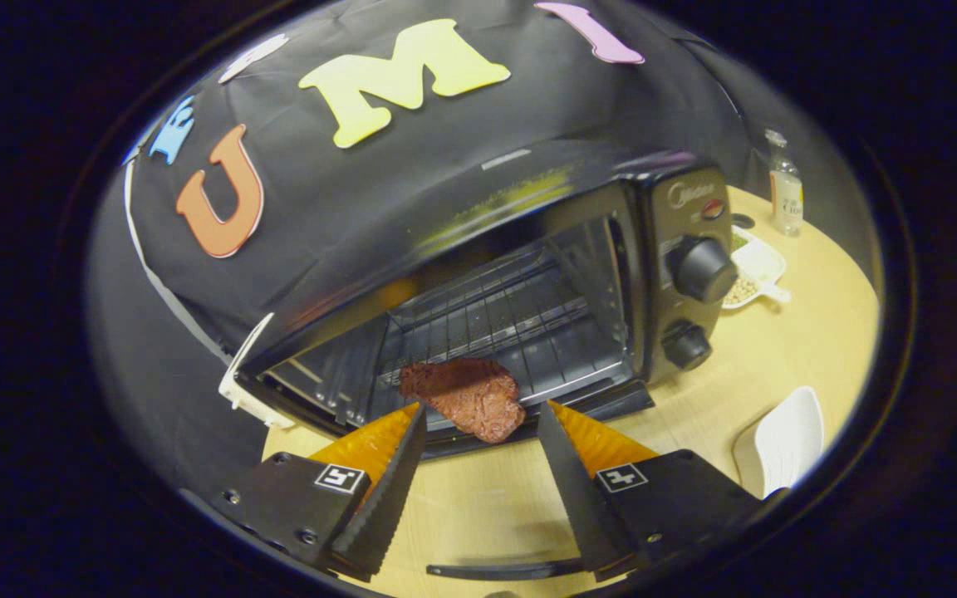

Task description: Open the toaster oven, put the food inside, and close the toaster oven door.

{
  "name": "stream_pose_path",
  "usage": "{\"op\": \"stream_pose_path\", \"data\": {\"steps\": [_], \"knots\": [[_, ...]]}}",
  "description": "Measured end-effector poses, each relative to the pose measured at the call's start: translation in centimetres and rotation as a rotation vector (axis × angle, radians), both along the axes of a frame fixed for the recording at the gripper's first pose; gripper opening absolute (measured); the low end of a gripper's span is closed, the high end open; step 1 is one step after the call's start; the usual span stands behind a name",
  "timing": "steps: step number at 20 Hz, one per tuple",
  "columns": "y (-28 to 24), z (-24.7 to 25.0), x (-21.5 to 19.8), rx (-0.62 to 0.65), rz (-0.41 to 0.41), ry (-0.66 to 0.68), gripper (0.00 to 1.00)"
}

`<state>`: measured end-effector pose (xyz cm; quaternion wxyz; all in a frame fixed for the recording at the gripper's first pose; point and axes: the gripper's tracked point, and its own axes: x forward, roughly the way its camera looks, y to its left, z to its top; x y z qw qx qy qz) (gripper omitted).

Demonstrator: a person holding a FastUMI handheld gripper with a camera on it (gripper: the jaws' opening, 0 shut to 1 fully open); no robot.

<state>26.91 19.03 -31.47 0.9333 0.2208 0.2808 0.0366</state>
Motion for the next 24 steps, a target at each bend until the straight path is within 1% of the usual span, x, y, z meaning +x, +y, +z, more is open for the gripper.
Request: {"op": "stream_pose_path", "data": {"steps": [3, 6, 8, 9, 13, 16, 18, 21, 24], "knots": [[-1.1, 2.5, -3.1, -0.045, 0.016, -0.043, 0.87], [-2.5, 4.8, -7.3, -0.129, 0.025, -0.089, 0.87], [-3.3, 5.7, -10.1, -0.193, 0.037, -0.116, 0.95], [-3.8, 6.1, -11.4, -0.233, 0.040, -0.126, 0.97], [-4.8, 5.7, -16.6, -0.323, 0.059, -0.131, 0.97], [-4.4, 3.8, -19.9, -0.331, 0.076, -0.113, 0.97], [-4.3, 1.6, -21.7, -0.343, 0.084, -0.073, 0.97], [-4.2, -1.5, -23.2, -0.360, 0.086, -0.036, 0.97], [-3.0, -4.9, -24.0, -0.348, 0.104, 0.024, 0.97]]}}
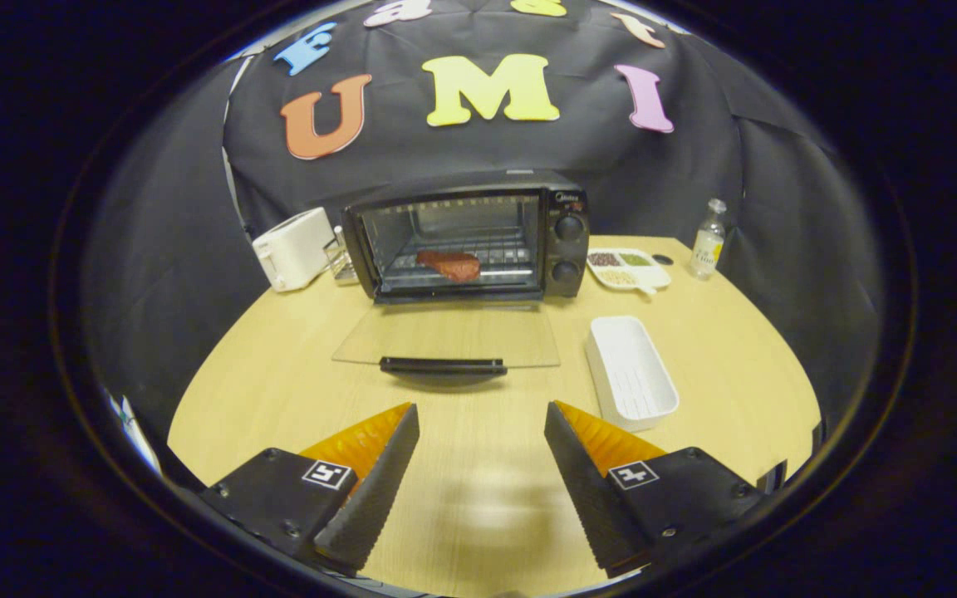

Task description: Open the toaster oven, put the food inside, and close the toaster oven door.

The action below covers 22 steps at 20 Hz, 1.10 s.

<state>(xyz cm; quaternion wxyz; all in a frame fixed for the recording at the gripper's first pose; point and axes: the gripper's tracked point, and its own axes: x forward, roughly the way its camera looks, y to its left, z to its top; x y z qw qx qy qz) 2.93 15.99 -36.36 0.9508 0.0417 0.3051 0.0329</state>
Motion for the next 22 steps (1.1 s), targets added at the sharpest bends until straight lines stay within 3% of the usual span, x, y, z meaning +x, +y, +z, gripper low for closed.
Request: {"op": "stream_pose_path", "data": {"steps": [14, 22], "knots": [[3.4, -7.1, 7.2, -0.007, 0.025, 0.138, 0.97], [3.7, -7.6, 9.5, -0.041, 0.054, 0.156, 0.97]]}}
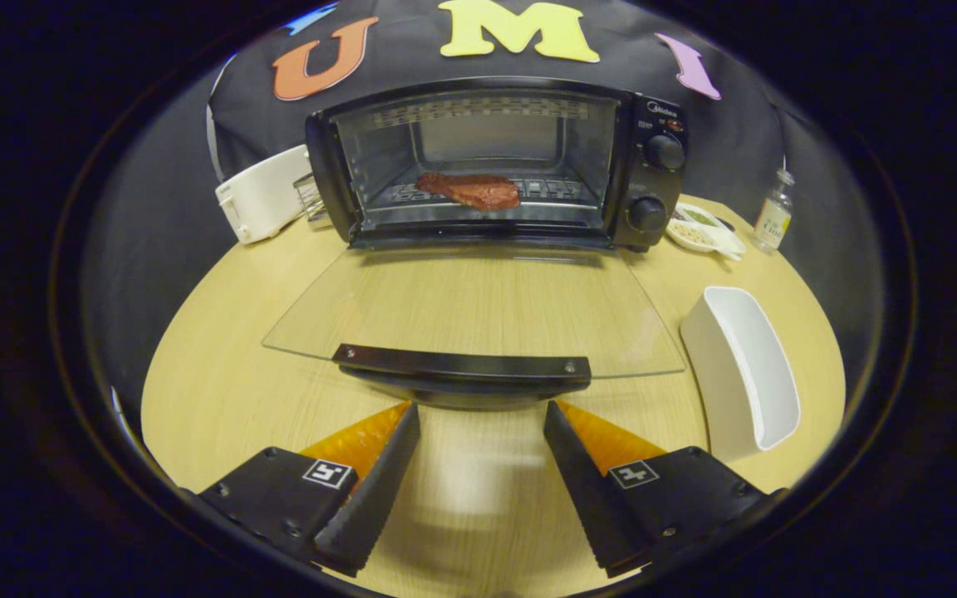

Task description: Open the toaster oven, put the food inside, and close the toaster oven door.

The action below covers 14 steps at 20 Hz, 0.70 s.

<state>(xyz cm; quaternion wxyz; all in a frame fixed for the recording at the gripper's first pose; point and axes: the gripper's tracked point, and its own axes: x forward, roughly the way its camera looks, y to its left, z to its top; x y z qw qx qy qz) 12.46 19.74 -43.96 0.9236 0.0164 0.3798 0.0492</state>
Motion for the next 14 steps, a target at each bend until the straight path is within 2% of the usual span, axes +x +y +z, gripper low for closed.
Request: {"op": "stream_pose_path", "data": {"steps": [7, 14], "knots": [[0.2, 2.2, -0.2, 0.028, 0.013, -0.011, 0.97], [0.2, 7.2, 0.8, 0.046, 0.020, -0.071, 0.98]]}}
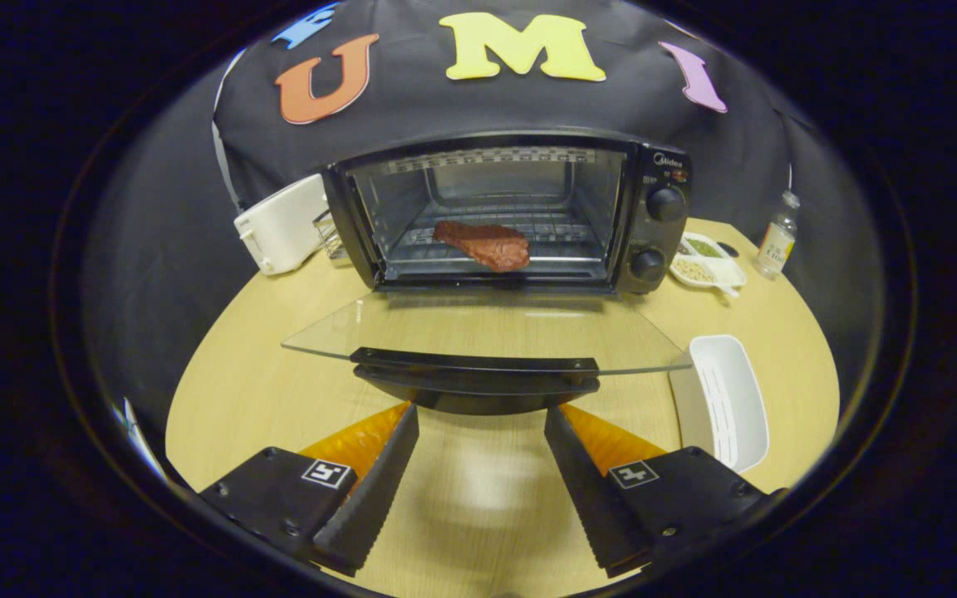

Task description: Open the toaster oven, put the food inside, and close the toaster oven door.

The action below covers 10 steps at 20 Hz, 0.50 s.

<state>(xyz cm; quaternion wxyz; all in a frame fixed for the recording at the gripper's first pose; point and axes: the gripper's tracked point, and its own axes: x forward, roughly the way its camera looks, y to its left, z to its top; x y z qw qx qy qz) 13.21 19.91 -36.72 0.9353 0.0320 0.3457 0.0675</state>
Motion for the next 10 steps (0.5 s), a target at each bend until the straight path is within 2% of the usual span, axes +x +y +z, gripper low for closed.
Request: {"op": "stream_pose_path", "data": {"steps": [10], "knots": [[0.1, 7.1, 4.8, 0.044, -0.033, -0.099, 0.99]]}}
